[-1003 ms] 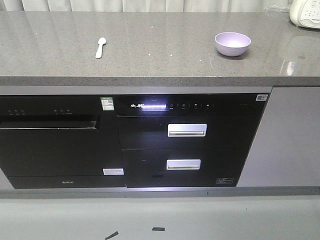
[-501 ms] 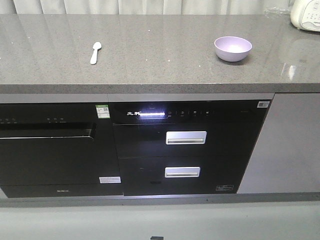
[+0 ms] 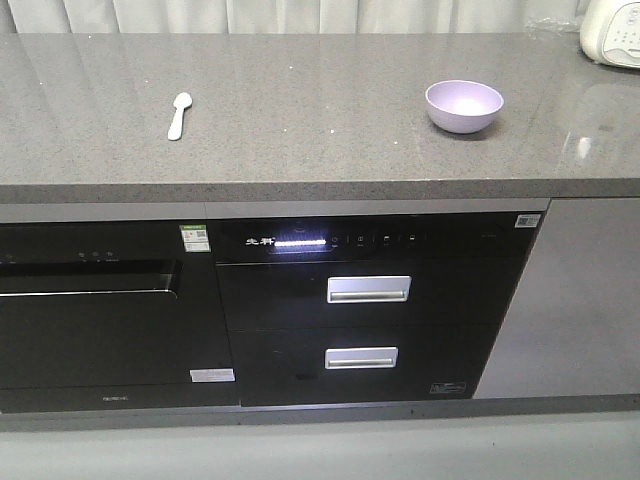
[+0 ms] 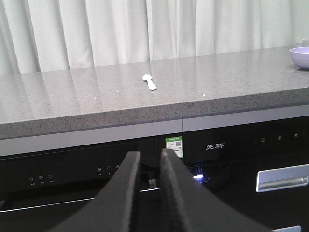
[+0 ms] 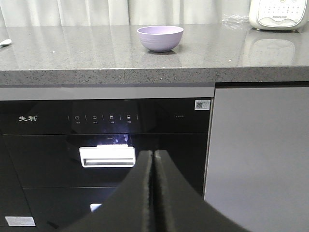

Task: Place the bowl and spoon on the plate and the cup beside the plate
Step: 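Drive closer to the counter edge near the spoon and bowl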

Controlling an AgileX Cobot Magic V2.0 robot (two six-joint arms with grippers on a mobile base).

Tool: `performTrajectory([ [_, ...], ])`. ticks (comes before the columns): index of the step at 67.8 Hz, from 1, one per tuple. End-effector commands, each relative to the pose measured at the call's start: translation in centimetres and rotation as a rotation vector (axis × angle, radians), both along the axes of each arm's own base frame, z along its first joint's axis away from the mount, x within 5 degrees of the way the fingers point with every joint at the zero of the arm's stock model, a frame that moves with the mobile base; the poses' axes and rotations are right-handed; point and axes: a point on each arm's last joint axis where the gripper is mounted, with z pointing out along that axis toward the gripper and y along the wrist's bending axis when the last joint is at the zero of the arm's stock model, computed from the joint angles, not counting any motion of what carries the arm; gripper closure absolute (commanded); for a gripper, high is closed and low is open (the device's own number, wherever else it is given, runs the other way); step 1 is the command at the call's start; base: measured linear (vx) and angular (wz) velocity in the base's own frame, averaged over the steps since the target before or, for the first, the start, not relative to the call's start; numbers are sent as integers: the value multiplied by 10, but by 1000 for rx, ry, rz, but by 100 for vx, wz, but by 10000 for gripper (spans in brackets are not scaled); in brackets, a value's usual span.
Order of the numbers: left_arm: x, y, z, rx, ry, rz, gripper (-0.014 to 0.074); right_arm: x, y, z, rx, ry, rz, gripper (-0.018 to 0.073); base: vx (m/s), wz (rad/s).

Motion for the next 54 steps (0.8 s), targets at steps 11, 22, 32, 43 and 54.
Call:
performTrajectory([
  [11, -2, 1, 10, -11, -91, 11, 485, 0, 0, 6, -12, -79, -3, 562, 8, -1],
  [22, -2, 1, 10, -11, -91, 11, 485, 0, 0, 6, -12, -79, -3, 562, 7, 0],
  [32, -2, 1, 10, -11, -91, 11, 485, 0, 0, 6, -12, -79, -3, 562, 7, 0],
  [43, -2, 1, 10, -11, -91, 11, 485, 0, 0, 6, -12, -79, -3, 562, 6, -1],
  [54, -2, 1, 10, -11, -91, 11, 485, 0, 0, 6, -12, -79, -3, 562, 6, 0],
])
